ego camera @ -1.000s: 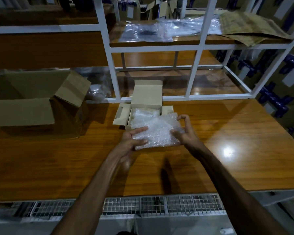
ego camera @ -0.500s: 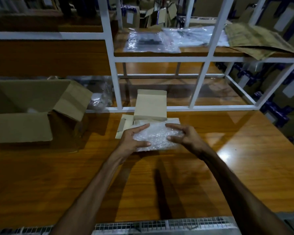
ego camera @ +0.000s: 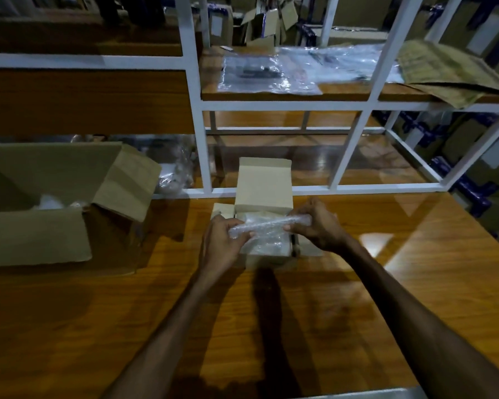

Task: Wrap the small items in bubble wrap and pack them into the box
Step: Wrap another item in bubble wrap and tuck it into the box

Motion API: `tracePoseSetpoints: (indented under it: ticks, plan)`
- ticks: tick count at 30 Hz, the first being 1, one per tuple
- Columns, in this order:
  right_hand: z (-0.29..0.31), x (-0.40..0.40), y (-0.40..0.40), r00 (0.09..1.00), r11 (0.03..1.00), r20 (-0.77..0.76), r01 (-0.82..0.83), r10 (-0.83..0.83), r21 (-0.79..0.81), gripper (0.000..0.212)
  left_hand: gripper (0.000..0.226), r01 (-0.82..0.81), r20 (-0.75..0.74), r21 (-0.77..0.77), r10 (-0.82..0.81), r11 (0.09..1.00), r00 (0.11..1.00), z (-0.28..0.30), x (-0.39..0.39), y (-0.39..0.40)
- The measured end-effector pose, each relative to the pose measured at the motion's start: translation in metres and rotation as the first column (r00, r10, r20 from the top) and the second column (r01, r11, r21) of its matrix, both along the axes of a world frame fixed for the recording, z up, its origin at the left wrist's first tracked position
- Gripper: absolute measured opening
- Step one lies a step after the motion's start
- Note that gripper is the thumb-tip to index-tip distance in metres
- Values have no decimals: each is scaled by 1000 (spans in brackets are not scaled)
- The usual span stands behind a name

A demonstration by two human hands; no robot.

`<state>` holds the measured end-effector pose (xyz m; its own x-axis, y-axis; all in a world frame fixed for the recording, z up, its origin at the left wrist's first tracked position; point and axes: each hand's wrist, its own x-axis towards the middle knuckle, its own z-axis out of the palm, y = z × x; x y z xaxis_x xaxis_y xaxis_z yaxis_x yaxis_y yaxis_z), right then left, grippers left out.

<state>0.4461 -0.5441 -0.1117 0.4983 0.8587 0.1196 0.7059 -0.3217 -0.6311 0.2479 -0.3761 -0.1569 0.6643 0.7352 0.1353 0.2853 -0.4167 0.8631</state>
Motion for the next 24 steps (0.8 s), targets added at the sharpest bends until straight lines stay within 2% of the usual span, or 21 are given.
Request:
tracePoseSetpoints:
  ticks: [1, 3, 5, 9, 12, 16, 24]
  plan:
    - [2, 3, 4, 999, 999, -23, -30, 30, 17, 22, 30, -39, -46, 55, 42, 998, 998, -1, 0, 1]
    - [6, 7, 13, 979, 992, -166, -109, 119, 67, 18, 30, -89, -74, 97, 96, 991, 993, -2, 0, 2]
    - [12, 9, 21, 941, 984, -289, -155, 173, 83, 16, 22, -102, -40, 48, 104, 994, 994, -2, -2, 3]
    - [6, 22, 53, 916, 979, -346, -174, 202, 109, 16, 10, -201, 85, -38, 204, 979, 975, -3, -8, -3]
    - [-3, 33, 85, 928, 978, -309, -183, 207, 104, 16, 12, -331, 128, -26, 331, 943, 935, -9, -6, -10]
    - [-9, 39, 117, 939, 965, -223, -256, 262, 55, 23, 22, -395, 136, 99, 380, 913, 915, -17, 2, -23]
    - [-32, 45, 155, 923, 918, -10, -384, 385, -94, 16, 22, -370, -86, 301, 411, 879, 907, -35, 24, -49]
